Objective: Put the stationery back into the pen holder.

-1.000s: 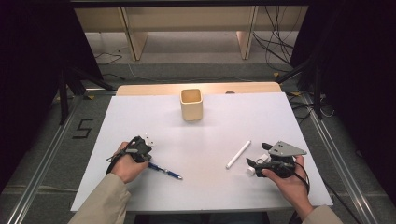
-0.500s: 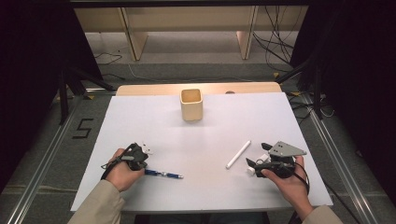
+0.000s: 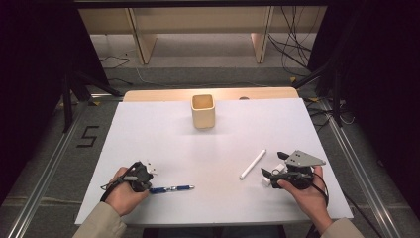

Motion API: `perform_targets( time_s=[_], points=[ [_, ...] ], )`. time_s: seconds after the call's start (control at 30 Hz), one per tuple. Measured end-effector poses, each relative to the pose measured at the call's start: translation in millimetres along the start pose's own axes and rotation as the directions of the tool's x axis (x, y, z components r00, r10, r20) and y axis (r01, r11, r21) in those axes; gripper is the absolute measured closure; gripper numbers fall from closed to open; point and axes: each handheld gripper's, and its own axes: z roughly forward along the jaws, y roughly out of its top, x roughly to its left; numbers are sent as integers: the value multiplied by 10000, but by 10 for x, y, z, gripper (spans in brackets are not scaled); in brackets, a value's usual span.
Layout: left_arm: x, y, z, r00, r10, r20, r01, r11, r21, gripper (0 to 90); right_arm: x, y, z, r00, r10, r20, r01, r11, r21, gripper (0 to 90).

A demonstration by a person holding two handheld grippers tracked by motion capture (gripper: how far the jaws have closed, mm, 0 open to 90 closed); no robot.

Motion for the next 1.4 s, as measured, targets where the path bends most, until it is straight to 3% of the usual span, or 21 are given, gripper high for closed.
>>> perform_targets(
  time_s=[0.4, 0.83, 1.17, 1.3, 1.4],
  points=[
    [-178, -125, -92, 9997, 233, 78, -235, 9993, 275, 898, 6, 2, 2, 10000, 8, -9, -8, 10000, -12, 181],
    [-382, -183, -175, 9969, 601, 509, -625, 9970, 456, 897, 2, -1, 2, 10000, -2, -3, 2, 10000, -40, 181],
    [-426, -198, -200, 9943, 729, 772, -766, 9960, 455, 897, 1, -2, 2, 10000, 3, -3, -3, 10000, -39, 182],
    [-406, -200, -198, 9941, 569, 926, -600, 9977, 313, 895, 3, -1, 2, 10000, -1, -6, 1, 10000, -39, 182],
    [-359, -180, -224, 9956, 694, 635, -714, 9970, 300, 868, 5, 0, 2, 10000, 3, -3, -3, 10000, -32, 182]
  ],
)
